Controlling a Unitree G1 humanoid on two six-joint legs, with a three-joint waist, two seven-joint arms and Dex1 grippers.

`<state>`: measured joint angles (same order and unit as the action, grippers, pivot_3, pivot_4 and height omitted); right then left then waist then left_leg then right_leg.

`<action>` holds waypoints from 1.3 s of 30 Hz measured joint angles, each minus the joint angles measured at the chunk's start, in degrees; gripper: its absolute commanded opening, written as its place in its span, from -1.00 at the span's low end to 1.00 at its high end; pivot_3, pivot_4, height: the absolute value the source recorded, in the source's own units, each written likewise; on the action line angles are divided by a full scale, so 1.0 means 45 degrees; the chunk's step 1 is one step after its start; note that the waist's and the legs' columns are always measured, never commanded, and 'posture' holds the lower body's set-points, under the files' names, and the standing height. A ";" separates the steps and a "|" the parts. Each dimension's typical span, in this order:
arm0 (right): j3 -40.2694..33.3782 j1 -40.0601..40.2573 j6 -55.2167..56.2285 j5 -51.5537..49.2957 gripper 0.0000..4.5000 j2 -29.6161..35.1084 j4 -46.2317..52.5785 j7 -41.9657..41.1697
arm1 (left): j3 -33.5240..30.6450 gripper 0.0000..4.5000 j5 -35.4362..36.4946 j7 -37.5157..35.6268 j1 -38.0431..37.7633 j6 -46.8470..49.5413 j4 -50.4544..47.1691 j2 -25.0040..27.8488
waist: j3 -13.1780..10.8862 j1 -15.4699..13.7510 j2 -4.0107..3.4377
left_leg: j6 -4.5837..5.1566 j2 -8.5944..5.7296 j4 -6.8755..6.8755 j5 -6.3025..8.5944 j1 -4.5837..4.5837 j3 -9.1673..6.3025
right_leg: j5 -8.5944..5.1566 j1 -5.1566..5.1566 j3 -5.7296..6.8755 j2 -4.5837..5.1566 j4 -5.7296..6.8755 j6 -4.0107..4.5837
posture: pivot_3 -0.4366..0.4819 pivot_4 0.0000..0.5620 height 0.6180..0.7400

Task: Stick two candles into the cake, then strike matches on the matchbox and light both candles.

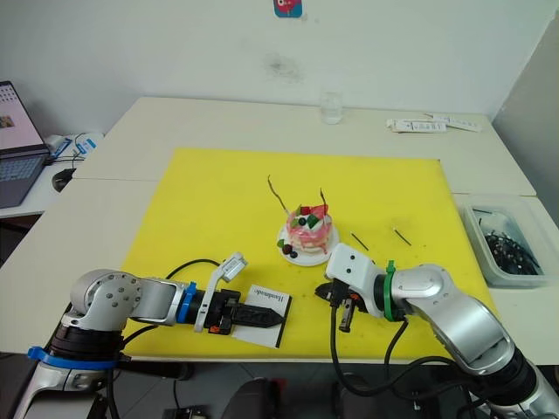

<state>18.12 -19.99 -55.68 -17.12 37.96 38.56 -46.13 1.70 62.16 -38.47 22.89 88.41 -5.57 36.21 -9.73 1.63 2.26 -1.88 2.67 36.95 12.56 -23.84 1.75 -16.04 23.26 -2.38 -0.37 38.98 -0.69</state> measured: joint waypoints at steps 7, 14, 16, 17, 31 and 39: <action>0.0013 -0.0224 -0.0206 -0.0281 -1.00 0.0009 0.0124 0.0059 | -0.0311 -0.09 0.0008 -0.0024 0.0005 0.0216 0.0350 -0.0007 | 0.0000 0.0003 0.0000 | 0.0001 0.0005 0.0000 0.0000 0.0002 -0.0006 | 0.0000 0.0000 0.0005 -0.0004 0.0004 0.0000 | -0.05 -0.47 1.00; 0.0268 -0.0361 -0.0224 -0.0458 -1.00 0.0027 0.0122 0.0233 | -0.0524 -0.92 -0.0182 0.0105 0.0006 0.0364 0.0443 -0.0118 | 0.0000 0.0003 0.0000 | 0.0000 0.0005 -0.0002 0.0000 0.0001 -0.0006 | 0.0000 0.0002 0.0003 -0.0005 0.0004 0.0001 | -0.05 -0.47 1.00; 0.0271 -0.0494 -0.0224 -0.0460 -1.00 0.0029 0.0120 0.0256 | -0.0622 -0.99 -0.0215 0.0139 0.0010 0.0478 0.0443 -0.0194 | 0.0000 0.0003 0.0000 | 0.0000 0.0005 -0.0001 0.0000 0.0002 -0.0004 | 0.0000 0.0001 0.0002 -0.0005 0.0004 0.0001 | -0.05 -0.47 1.00; 0.0276 -0.0539 -0.0224 -0.0461 -1.00 0.0029 0.0118 0.0259 | -0.0677 -0.99 -0.0241 0.0165 0.0009 0.0519 0.0443 -0.0238 | 0.0000 0.0003 0.0000 | 0.0001 0.0005 -0.0001 0.0000 0.0001 -0.0007 | 0.0000 0.0001 0.0005 -0.0005 0.0004 0.0000 | -0.05 -0.47 1.00; -0.0850 0.0075 0.0727 -0.0677 -1.00 0.0402 0.0239 0.0215 | -0.1504 -0.99 0.0286 -0.0785 -0.0292 0.0247 -0.1351 0.0225 | -0.0019 -0.0001 0.0018 | -0.0001 -0.0001 -0.0010 0.0001 -0.0019 0.0008 | -0.0006 0.0011 -0.0003 0.0003 -0.0010 0.0001 | -0.05 -0.47 1.00; -0.3643 0.2015 0.2164 -0.1256 -0.92 0.0641 0.0850 0.0680 | -0.3360 -1.00 0.1917 -0.1429 -0.0745 -0.0680 -0.1868 0.0270 | -0.0022 -0.0005 0.0024 | -0.0001 0.0003 -0.0011 0.0003 -0.0017 0.0002 | -0.0016 0.0008 0.0006 0.0009 -0.0007 -0.0003 | -0.05 -0.47 1.00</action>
<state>1.73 -10.92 -45.94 -22.77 40.85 42.38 -43.07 -13.42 70.79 -44.90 19.54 85.35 -13.97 37.43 -9.83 1.60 2.36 -1.89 2.69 36.90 12.57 -23.92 1.75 -16.11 23.30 -2.35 -0.33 38.95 -0.70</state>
